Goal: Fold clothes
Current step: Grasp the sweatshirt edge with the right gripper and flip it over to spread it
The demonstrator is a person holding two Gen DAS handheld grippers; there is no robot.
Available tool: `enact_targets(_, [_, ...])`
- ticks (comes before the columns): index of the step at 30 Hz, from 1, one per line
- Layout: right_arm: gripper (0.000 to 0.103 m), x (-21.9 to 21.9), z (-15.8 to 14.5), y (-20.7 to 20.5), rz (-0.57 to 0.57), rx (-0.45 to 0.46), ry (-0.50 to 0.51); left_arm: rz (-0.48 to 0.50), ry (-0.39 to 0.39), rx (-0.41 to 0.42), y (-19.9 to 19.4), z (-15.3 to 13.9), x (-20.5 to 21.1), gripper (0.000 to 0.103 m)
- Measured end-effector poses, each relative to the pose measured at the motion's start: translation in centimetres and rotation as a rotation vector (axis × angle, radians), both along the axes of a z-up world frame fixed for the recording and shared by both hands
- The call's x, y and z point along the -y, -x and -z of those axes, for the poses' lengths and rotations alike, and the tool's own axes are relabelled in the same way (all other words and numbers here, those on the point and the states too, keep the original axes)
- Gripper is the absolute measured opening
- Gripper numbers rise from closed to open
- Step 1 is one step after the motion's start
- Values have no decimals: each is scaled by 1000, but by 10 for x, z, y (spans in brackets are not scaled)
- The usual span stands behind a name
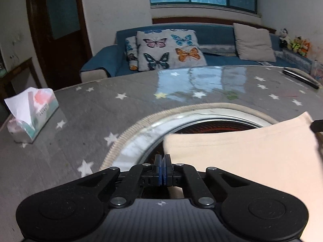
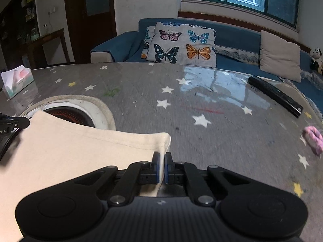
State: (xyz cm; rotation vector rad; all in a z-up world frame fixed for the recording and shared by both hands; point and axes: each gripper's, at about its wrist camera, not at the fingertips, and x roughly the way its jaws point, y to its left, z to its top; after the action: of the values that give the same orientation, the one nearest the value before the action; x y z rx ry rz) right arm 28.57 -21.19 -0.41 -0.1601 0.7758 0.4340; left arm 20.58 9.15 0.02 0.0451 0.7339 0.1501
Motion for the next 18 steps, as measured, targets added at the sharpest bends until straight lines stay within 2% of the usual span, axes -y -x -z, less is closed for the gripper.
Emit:
enact_targets(3, [11,-2,-3,-2,-9,-1,8,-4,19,-5,0,-2,-7,4])
enact_targets(6, [19,0,-14,17,-51,20,38,10,28,-12,14,-7,-7,5])
enact_targets(8, [28,0,-21,34,-87,22,44,36,33,-13,28,-11,-4,6])
enact_targets(10, [28,0,-29,54,-126,20,43,79,44,-12,46,-16,4,16])
enact_targets(11, [33,0,-31,64,-149,16,39,102,48,-12,56,-18,9,23])
enact_targets(13, [43,-2,-32,88,-201,3,37,157,41,-10,81,-20,23,27])
enact_targets(18, [43,-15,-25,155,-352,-42,53,300,57,-15,141,-20,59,30])
